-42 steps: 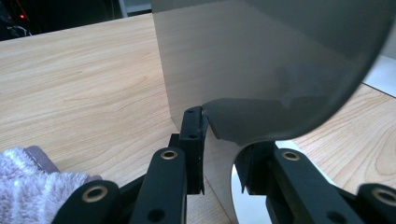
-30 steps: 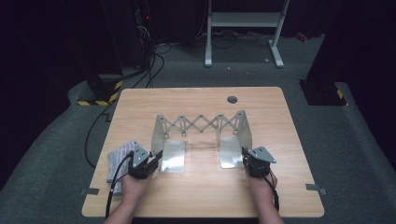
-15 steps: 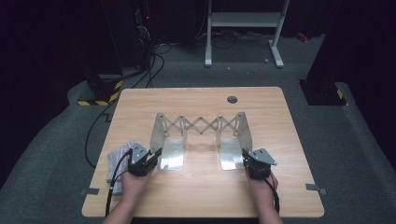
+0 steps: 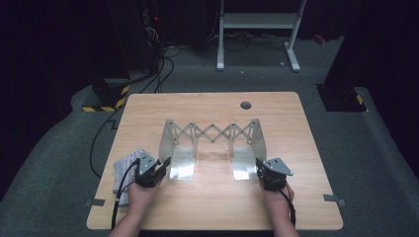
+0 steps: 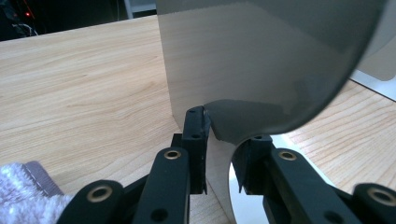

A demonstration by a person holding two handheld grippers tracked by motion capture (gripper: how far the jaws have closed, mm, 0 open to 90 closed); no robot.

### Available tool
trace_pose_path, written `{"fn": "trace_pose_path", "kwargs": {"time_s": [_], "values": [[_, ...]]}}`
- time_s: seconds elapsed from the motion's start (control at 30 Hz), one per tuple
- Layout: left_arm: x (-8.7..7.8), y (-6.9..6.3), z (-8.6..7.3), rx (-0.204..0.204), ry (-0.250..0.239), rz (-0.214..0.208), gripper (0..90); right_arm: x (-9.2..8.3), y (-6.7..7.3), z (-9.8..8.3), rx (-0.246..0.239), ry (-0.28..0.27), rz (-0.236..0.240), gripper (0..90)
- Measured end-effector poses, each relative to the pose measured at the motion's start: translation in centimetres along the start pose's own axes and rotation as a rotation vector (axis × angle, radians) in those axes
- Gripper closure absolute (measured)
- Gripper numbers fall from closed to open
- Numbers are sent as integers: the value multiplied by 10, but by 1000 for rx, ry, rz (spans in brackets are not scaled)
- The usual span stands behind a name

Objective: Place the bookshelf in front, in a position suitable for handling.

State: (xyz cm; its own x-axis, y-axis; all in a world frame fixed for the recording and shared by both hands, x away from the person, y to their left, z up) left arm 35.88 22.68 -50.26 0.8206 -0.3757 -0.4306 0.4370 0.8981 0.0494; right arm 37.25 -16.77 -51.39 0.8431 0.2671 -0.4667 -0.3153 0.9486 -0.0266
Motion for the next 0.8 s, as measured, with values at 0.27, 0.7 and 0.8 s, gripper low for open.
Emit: {"fn": "trace_pose_path", "kwargs": {"time_s": [0.27, 0.7, 0.8], "values": [[-4, -1, -1, 2, 2, -3, 764, 0, 0, 0, -5, 0, -2, 840], [-35, 5, -10, -1, 36, -47, 605, -6, 7, 11, -41, 29, 9, 564], [-45, 5, -17, 37, 60, -29, 582, -14, 4, 8, -69, 32, -12, 503]]}}
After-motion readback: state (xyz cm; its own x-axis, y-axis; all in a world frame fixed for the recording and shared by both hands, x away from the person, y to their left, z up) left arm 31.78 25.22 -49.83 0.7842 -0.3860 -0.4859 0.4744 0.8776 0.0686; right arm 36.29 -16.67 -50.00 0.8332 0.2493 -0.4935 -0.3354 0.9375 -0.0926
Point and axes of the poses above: each handheld gripper's, and its own axes: x roughly forward along the jaws, z roughly out of its top, y roughly to its left, the point moved 1 cm from there along x, roughly forward along the jaws, and after that the axes turned 2 degrees about x, right-handed, at the moved point
